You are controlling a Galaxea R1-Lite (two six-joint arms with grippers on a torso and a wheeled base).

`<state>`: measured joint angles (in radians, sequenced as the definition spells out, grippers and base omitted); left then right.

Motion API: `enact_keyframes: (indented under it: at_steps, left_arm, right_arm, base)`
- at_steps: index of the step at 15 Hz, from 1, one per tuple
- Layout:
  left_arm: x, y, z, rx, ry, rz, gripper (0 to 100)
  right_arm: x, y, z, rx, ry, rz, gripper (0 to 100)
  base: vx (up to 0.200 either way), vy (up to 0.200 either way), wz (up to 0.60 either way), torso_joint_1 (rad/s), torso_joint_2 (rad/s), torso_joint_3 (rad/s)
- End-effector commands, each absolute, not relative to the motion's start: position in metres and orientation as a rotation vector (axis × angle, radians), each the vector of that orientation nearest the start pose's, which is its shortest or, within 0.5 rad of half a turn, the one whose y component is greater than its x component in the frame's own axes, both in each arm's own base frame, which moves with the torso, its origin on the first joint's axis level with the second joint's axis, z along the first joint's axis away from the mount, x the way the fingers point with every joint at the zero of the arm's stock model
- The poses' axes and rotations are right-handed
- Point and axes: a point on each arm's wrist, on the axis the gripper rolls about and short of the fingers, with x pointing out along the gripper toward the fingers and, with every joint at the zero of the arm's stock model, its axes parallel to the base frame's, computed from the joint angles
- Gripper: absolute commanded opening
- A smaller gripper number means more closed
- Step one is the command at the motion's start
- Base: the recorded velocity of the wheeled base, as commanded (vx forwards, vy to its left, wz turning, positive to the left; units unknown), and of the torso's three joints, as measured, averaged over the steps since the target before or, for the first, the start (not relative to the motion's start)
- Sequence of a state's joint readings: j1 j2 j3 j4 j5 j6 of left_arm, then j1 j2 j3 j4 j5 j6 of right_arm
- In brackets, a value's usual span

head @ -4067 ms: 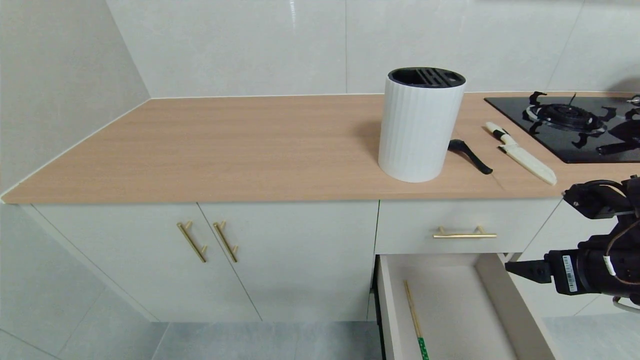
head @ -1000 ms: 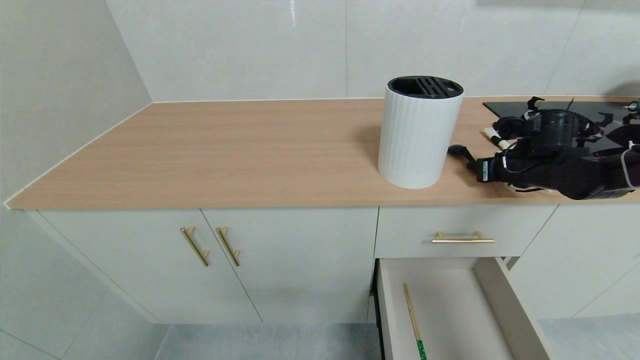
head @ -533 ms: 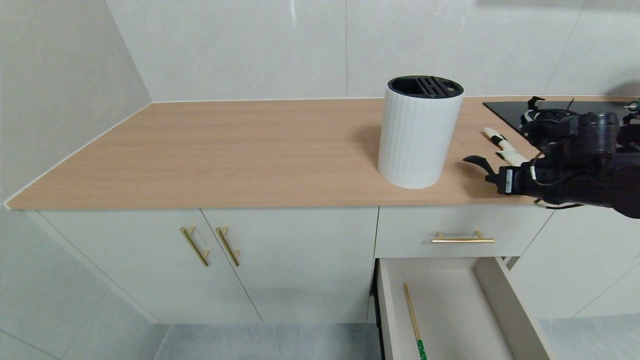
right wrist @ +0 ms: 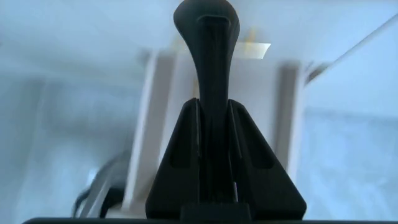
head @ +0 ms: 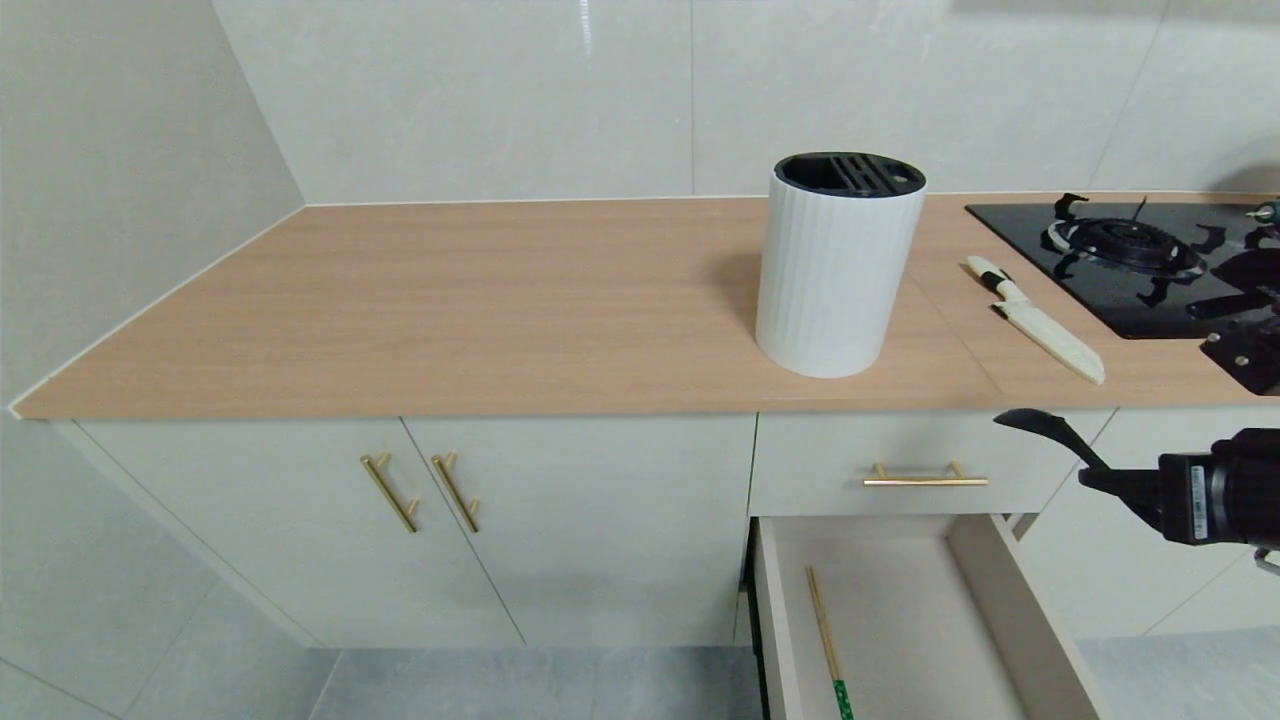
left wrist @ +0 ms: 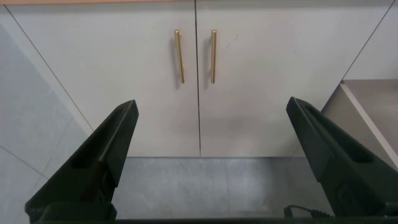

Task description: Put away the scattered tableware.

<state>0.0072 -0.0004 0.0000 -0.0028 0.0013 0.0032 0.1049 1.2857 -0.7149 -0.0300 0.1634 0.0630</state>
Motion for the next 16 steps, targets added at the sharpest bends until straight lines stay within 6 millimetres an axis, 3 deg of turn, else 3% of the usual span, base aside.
enact_keyframes:
  at_steps: [1,4,10,16]
  left_arm:
    - [-0.023,0.000,0.076,0.003,-0.003,0.009,100]
    - [-0.023,0.000,0.076,0.003,-0.003,0.009,100]
    - [-0.023,0.000,0.076,0.003,-0.003,0.009,100]
    - [-0.023,0.000,0.076,0.005,-0.003,0.009,100]
  right_arm:
    - [0.163,0.025,0.213,0.070,0.485,0.279,0]
    - [0.162,0.027,0.198,0.065,0.543,0.290,0]
    - [0.160,0.028,0.187,0.015,0.578,0.315,0]
    - [0.161,0.029,0.182,-0.008,0.597,0.325,0]
  base:
    - [0.000,0.000,0.00,0.000,0.00,0.000]
    - [0.000,0.000,0.00,0.000,0.00,0.000]
    - [0.000,0.000,0.00,0.000,0.00,0.000]
    - [0.000,0.000,0.00,-0.177,0.39,0.202]
